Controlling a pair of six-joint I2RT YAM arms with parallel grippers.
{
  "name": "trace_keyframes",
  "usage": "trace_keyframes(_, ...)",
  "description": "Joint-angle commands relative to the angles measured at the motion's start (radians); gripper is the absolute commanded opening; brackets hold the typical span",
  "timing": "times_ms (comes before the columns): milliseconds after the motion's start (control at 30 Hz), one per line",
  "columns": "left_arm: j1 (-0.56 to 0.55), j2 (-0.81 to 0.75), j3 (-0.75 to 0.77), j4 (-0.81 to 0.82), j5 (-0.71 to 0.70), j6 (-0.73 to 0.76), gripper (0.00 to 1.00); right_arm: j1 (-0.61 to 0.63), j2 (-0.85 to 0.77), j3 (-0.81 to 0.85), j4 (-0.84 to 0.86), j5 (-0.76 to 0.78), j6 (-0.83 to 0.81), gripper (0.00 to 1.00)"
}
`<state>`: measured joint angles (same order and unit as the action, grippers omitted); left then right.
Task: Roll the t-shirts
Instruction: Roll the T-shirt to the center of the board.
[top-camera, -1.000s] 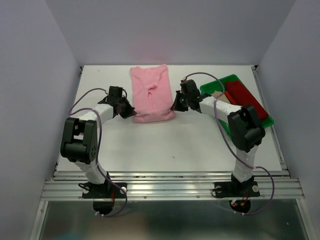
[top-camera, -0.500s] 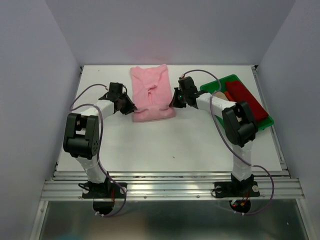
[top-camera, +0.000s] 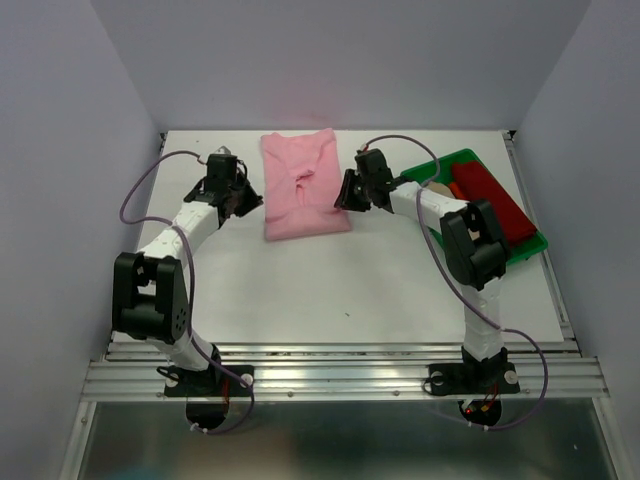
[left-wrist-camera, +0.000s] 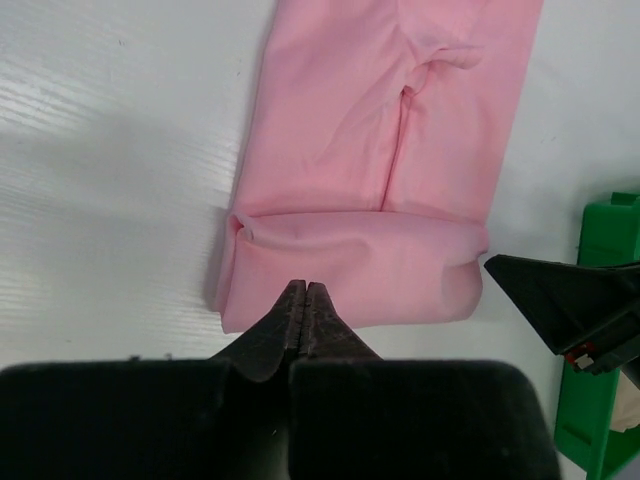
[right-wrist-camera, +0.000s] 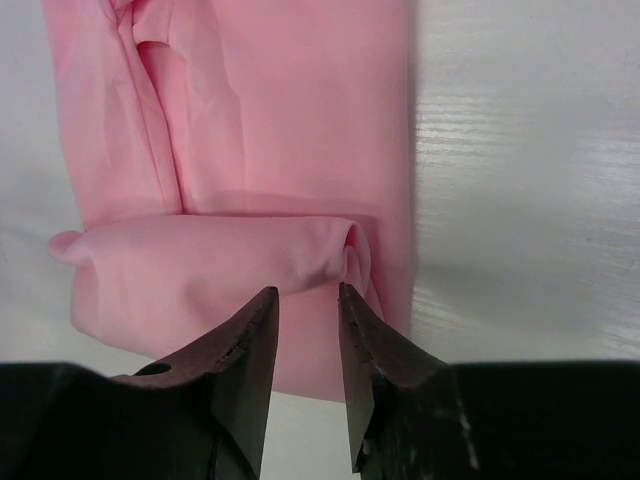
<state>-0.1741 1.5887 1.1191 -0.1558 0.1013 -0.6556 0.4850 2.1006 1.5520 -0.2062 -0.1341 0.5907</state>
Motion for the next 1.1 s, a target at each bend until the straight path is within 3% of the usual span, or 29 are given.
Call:
trace_keyframes(0, -0.018, -0.038, -0.007, -0.005, -0.008, 0.034, 0.00, -0.005, -0.059, -0.006, 0.004, 0.022, -0.017, 0.39)
trace_keyframes(200, -0.048, 0.008, -0.013, 0.028, 0.049, 0.047, 0.00, -0.005, -0.085, -0.038, 0.001, 0.030, -0.040, 0.50)
trace_keyframes(567, -0.051, 0.071, -0.002, 0.047, 0.075, 0.053, 0.00, -0.005, -0.039, -0.058, -0.022, -0.019, -0.049, 0.49)
trace_keyframes(767, -0.051, 0.073, -0.002, 0.048, 0.075, 0.054, 0.00, -0.005, -0.027, -0.053, -0.018, -0.024, -0.040, 0.32)
trace_keyframes(900, -0.051, 0.077, -0.012, 0.050, 0.080, 0.057, 0.00, -0.005, -0.063, -0.093, 0.019, -0.018, -0.031, 0.08)
trace_keyframes(1067, -0.051, 0.086, -0.024, 0.058, 0.083, 0.059, 0.00, -0.005, -0.099, -0.142, 0.034, -0.016, -0.019, 0.01)
